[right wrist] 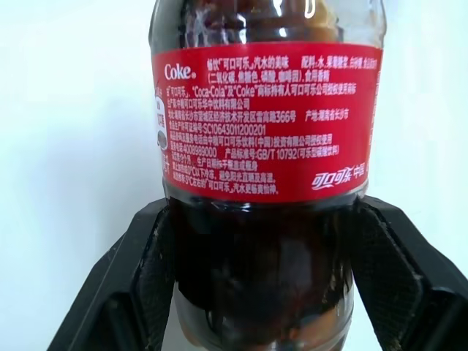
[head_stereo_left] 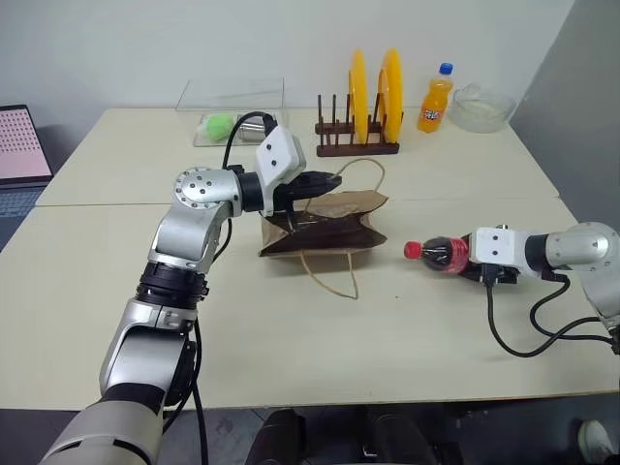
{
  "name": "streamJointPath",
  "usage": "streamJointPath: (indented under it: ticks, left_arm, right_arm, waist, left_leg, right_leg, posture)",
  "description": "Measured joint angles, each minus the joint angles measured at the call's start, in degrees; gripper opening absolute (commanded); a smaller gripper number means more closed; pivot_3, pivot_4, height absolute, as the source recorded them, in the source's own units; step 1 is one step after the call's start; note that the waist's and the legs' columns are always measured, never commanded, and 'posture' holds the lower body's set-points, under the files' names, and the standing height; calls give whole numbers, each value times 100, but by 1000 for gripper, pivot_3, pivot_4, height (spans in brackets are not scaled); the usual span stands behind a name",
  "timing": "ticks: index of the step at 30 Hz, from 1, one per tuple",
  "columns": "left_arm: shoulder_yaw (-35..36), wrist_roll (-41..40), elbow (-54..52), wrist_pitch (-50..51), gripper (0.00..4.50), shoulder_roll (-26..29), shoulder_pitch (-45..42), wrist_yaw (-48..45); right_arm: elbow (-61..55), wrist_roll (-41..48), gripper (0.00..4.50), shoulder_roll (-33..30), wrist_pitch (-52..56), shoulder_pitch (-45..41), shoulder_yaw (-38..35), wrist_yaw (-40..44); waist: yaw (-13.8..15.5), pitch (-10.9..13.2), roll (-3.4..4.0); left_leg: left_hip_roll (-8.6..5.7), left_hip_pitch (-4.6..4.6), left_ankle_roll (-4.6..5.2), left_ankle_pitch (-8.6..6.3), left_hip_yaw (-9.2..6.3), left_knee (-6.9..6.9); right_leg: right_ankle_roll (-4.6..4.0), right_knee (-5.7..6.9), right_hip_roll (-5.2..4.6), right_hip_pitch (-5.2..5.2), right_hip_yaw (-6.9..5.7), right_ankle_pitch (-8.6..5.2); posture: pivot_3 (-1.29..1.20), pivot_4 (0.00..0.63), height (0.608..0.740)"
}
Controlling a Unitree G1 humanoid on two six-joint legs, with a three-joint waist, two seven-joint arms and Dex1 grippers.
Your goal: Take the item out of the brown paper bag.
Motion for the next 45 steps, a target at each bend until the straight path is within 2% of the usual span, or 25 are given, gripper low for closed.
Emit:
streamJointPath:
  ticks: [5, 7, 10, 16, 19, 21, 25, 28, 31, 34, 37, 41, 45]
  left_arm:
    - [0, -1, -96, 14, 0, 11, 57, 19]
    - [2, -1, -105, 23, 0, 13, 84, 20]
    - [2, -1, -132, 24, 0, 12, 84, 20]
    - [3, -1, -139, 24, 0, 13, 83, 20]
    - [2, -1, -136, 19, 0, 5, 81, 20]
    - [-2, -1, -119, 12, 0, -6, 70, 21]
    - [2, 1, -25, -1, 0, -9, 58, 21]
    - [7, 3, 83, -32, 0, -13, 34, 16]
    - [4, 31, 287, -120, 0, -50, -67, 15]
    - [-10, 78, 625, -253, 0, -175, -339, 24]
    - [-22, 197, 940, -416, 0, -273, -574, 114]
    - [-94, 444, 1502, -739, 0, -283, -736, 124]
    - [-101, 617, 2223, -880, 887, -330, -1140, 175]
  right_arm:
    - [1058, -305, 2971, 240, -402, -711, 339, 143]
    - [1248, -319, 3687, 288, -452, -844, 378, 212]
    - [1503, -372, 4475, 334, -464, -881, 435, 277]
    - [1518, -305, 4475, 328, -320, -900, 400, 435]
    - [1059, -17, 4475, 293, 232, -736, 172, 638]
    - [327, 420, 4475, 16, 813, -414, -107, 975]
    - [-1145, 1162, 4475, -674, 1968, 350, -908, 1296]
    - [-2268, 1856, 4475, -767, 2826, 837, -1570, 1287]
    - [-3230, 2643, 4475, -320, 3510, 882, -2142, 881]
    - [-4540, 3525, 4475, 506, 4365, 891, -2527, -80]
    - [-5398, 3702, 4475, 1057, 4688, 1378, -2436, -927]
    - [-5842, 3419, 4475, 1747, 4701, 1833, -2097, -2079]
    - [-6017, 3057, 4500, 2353, 4569, 2041, -1790, -3011]
  waist:
    - [-8, 0, -1]
    - [-8, 0, -1]
    - [2, 0, 0]
    - [5, 0, 0]
    - [13, 0, 0]
    - [33, 1, 2]
    - [119, 1, 2]
    - [112, 1, 2]
    - [101, 1, 2]
    - [138, 1, 1]
    - [163, -3, -4]
    - [158, -3, -4]
    - [148, -3, -4]
  left_leg:
    - [-3, 5, 2, -1, 2, 7]
    - [-3, 5, 3, 0, 2, 10]
    - [-3, 4, 4, 0, 1, 10]
    - [-2, 1, 1, 1, -2, 3]
    - [-3, -2, 2, 1, -3, 4]
    - [-3, -4, 3, 0, -8, 4]
    - [-4, -6, 4, -1, -14, 6]
    - [-3, -3, 4, -1, -13, 5]
    - [0, 0, 4, -1, -14, 5]
    - [-2, -6, 2, 0, -30, 7]
    - [-6, -11, 2, 0, -33, 6]
    - [-10, -14, 1, 1, -26, 7]
    - [-9, -14, 3, 0, -29, 6]
  right_leg:
    - [1, -1, -2, 8, 3, 0]
    - [1, -1, -2, 10, 4, 0]
    - [0, 2, -3, 7, 2, 0]
    - [-1, 4, -2, 3, -1, 1]
    - [-1, 3, -4, 2, -2, 1]
    - [0, 2, -4, 3, -5, 0]
    - [1, -1, -5, 5, -10, 0]
    - [15, 0, -5, 5, -9, -8]
    - [26, 2, -3, 5, -10, -15]
    - [27, 3, -3, 8, -20, -16]
    - [28, -1, -6, 8, -21, -16]
    - [27, -1, -8, 3, -15, -15]
    - [28, 1, -6, 0, -19, -16]
  posture:
    - [0, 150, 740]
    - [0, 150, 740]
    - [0, 150, 740]
    - [0, 150, 740]
    - [0, 150, 740]
    - [0, 150, 740]
    - [0, 150, 740]
    - [0, 150, 740]
    - [0, 150, 740]
    - [0, 150, 740]
    - [0, 150, 740]
    - [0, 150, 740]
    - [0, 150, 740]
